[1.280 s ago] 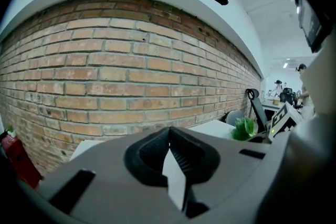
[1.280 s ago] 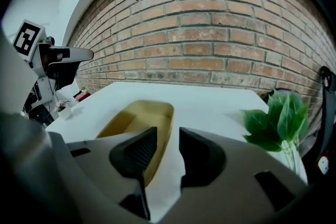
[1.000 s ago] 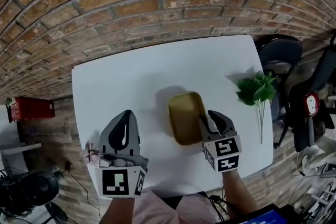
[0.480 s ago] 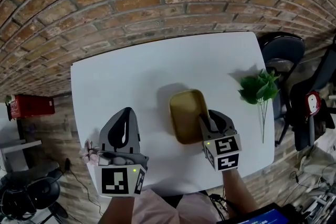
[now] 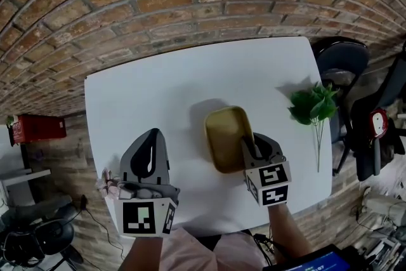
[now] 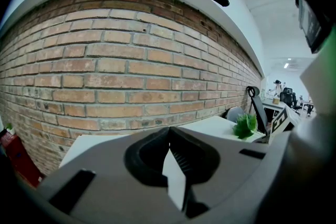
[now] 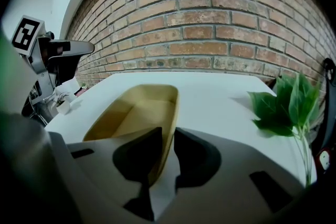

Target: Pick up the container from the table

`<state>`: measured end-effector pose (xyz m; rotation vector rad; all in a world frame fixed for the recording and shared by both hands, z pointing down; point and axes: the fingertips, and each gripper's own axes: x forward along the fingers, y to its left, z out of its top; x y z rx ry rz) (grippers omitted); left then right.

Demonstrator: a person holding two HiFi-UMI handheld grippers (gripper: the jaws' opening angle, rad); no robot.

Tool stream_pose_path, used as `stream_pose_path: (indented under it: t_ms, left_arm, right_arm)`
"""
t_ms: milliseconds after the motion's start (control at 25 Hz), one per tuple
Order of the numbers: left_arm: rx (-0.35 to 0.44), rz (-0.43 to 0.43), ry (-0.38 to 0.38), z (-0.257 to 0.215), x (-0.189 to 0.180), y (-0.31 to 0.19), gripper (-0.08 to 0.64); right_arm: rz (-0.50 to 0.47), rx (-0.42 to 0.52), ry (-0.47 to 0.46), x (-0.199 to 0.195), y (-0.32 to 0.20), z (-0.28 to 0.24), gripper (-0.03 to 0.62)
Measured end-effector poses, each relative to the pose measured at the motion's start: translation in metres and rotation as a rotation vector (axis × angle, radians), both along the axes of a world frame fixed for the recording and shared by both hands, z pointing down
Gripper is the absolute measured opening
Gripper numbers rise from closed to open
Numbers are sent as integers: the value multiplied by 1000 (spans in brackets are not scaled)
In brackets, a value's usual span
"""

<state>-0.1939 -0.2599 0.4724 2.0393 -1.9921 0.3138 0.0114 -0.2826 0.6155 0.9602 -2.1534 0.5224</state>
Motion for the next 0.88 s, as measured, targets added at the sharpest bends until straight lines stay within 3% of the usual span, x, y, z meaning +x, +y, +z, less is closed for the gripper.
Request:
stream_pose_path:
  t_ms: [880]
  left_arm:
    - [12, 3, -2, -6, 2, 2, 9]
  right_arm:
    - [18, 14, 14, 2, 1, -4, 12]
